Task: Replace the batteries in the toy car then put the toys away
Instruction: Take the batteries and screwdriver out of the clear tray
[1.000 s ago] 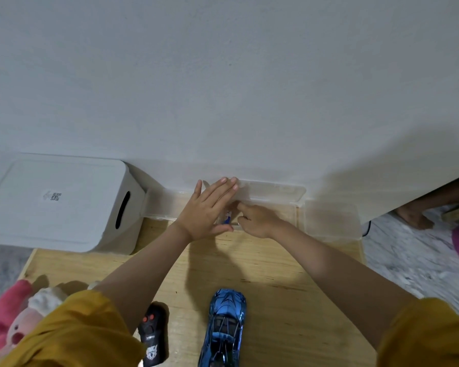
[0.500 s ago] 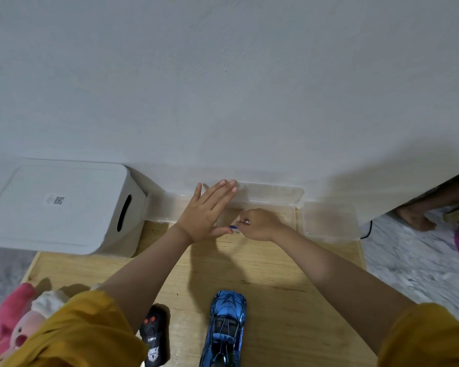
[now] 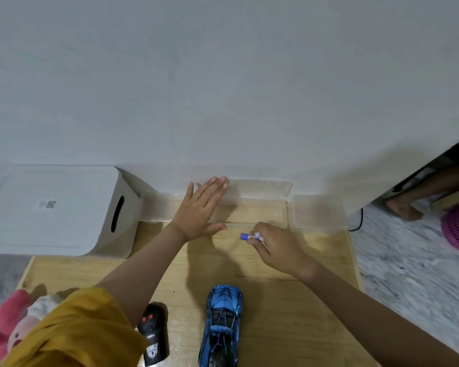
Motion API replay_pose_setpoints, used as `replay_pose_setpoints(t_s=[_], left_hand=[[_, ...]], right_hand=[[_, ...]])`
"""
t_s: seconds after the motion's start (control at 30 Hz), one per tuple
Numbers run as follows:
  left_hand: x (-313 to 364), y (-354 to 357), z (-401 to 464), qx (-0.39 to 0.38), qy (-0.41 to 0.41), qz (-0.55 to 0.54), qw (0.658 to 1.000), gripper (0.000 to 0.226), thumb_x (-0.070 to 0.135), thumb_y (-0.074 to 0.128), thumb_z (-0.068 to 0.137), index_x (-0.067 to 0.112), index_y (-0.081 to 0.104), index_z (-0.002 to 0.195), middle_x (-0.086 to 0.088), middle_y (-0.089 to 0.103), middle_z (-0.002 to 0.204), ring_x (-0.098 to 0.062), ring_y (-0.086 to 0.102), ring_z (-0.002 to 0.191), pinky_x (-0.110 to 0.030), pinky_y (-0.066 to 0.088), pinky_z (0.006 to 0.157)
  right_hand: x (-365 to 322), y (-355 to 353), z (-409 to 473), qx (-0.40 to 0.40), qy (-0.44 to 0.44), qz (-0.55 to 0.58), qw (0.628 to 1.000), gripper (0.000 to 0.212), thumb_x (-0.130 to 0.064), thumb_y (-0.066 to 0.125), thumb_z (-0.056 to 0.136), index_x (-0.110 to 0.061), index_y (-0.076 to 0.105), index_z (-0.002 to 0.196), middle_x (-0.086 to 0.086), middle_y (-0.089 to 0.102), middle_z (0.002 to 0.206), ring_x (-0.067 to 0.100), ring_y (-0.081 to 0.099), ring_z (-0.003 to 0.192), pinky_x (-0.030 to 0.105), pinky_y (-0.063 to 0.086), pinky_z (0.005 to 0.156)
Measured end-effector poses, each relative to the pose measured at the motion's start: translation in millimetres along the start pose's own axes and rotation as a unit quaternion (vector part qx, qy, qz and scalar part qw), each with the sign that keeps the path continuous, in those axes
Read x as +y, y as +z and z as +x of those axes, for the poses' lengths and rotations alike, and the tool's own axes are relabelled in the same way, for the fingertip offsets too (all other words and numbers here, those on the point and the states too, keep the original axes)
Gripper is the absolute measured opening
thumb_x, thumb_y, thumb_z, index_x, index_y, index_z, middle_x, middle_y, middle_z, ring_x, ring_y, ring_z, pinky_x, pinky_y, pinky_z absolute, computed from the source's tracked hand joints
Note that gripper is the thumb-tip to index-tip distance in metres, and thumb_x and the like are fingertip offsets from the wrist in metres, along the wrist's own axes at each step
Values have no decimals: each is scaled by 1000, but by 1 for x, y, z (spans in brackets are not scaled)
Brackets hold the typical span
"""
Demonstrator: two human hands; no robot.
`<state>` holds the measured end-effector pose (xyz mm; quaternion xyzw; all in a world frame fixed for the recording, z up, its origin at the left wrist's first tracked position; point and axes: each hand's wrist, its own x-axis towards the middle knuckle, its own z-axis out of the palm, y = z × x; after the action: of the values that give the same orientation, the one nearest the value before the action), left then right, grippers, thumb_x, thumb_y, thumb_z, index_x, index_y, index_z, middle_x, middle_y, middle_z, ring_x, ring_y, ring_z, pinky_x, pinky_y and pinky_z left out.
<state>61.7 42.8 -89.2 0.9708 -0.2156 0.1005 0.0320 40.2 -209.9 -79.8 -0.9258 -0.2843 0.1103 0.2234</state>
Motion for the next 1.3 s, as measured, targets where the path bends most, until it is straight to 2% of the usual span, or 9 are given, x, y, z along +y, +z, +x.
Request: replay_pose_setpoints(t_s=[0.1, 0.17, 0.37, 0.53, 0.83, 1.0, 1.13, 1.2, 1.3], left_hand=[[2, -2, 0, -23, -10, 8, 1000, 101, 73, 50, 72, 9, 25, 146, -8, 32, 152, -23, 26, 141, -55, 29, 106], [4, -3, -1, -33, -17, 6, 999, 102, 73, 50, 72, 9, 24, 146, -9, 33, 152, -23, 26, 141, -55, 30, 105], [7, -6, -2, -46, -25, 2, 999, 100, 70, 52, 73, 9, 24, 147, -8, 31, 153, -23, 26, 141, -55, 33, 103], [10, -7, -3, -47, -26, 2, 999, 97, 66, 52, 73, 8, 26, 146, -9, 33, 152, -24, 26, 140, -56, 35, 102], [13, -9, -3, -46, -33, -1, 998, 97, 63, 57, 72, 7, 26, 146, -11, 33, 152, -25, 24, 141, -60, 34, 102], [16, -10, -3, -38, -38, -4, 999, 102, 57, 70, 67, 7, 27, 145, -12, 34, 151, -25, 23, 141, -61, 34, 101], [17, -9, -5, -26, -39, -9, 999, 106, 53, 78, 63, 7, 28, 145, -12, 36, 150, -25, 25, 140, -61, 35, 100], [18, -8, -6, -21, -41, -7, 999, 108, 52, 81, 62, 7, 28, 145, -11, 36, 150, -25, 25, 140, -62, 36, 99], [21, -6, -6, -4, -44, 1, 999, 108, 49, 84, 59, 7, 31, 142, -13, 42, 146, -26, 29, 137, -61, 38, 98]], right_hand=[[17, 9, -20, -43, 50, -93, 993, 32, -42, 38, 98, -15, 51, 111, 3, 58, 108, 25, 55, 97, 33, 36, 68], [26, 16, -26, -38, 67, -127, 989, 30, -39, 43, 98, -16, 54, 113, 4, 56, 110, 26, 52, 102, 34, 40, 74], [35, 41, -29, 47, 70, -195, 977, 28, -41, 72, 75, -22, 57, 88, 3, 55, 88, 24, 50, 82, 35, 49, 64], [30, 55, -36, 73, 101, -155, 980, 31, -48, 41, 87, -23, 56, 99, 3, 52, 100, 25, 49, 92, 39, 44, 78], [29, 58, -42, 81, 123, -73, 986, 42, -59, 46, 81, -25, 58, 103, 2, 52, 105, 23, 47, 96, 42, 43, 83], [29, 47, -43, 51, 101, -55, 992, 56, -68, 42, 79, -28, 56, 116, -4, 47, 114, 18, 41, 110, 39, 32, 100], [26, 22, -37, 127, 64, 32, 989, 52, -61, 49, 81, -23, 60, 114, -6, 51, 111, 13, 41, 108, 30, 31, 96], [25, 2, -26, 206, 26, 68, 976, 40, -49, 53, 85, -16, 64, 106, -2, 55, 101, 15, 46, 100, 30, 41, 87], [26, -33, -2, 323, 2, 66, 944, 28, -31, 56, 87, -10, 65, 102, 5, 57, 95, 18, 48, 94, 26, 40, 82]])
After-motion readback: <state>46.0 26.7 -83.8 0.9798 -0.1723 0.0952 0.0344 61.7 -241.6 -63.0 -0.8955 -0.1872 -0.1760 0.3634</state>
